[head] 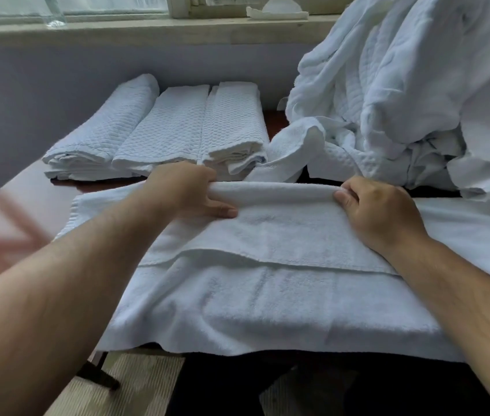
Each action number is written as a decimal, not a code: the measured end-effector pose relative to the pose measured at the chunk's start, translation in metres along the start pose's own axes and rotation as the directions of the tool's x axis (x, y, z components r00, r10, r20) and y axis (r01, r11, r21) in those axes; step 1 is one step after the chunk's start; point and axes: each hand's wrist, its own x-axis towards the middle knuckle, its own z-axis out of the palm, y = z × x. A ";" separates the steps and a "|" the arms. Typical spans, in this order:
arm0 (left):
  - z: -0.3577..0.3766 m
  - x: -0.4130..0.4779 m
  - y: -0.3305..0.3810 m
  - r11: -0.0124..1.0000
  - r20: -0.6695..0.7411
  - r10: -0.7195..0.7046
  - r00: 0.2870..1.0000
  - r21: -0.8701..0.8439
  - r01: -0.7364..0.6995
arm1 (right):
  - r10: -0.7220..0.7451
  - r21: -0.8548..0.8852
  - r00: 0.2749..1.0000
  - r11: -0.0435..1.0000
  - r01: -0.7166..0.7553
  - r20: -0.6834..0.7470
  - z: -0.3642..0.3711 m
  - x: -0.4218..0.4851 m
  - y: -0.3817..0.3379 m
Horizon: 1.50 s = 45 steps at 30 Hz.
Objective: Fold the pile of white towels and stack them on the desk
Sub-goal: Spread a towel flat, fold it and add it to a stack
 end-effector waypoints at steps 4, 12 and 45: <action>0.017 -0.025 0.006 0.981 -0.257 -0.012 0.966 -0.189 -0.038 | -0.042 -0.056 0.996 0.998 0.038 -0.080 -0.004 -0.004 -0.003; 0.042 -0.075 0.007 0.820 -0.258 -0.330 0.908 -0.554 0.141 | -0.398 0.275 0.910 0.893 0.356 0.115 0.001 -0.029 -0.106; 0.031 -0.059 0.046 0.941 0.052 0.137 0.989 -0.317 -0.114 | 0.058 -0.107 0.854 0.994 -0.003 0.517 -0.008 -0.030 -0.043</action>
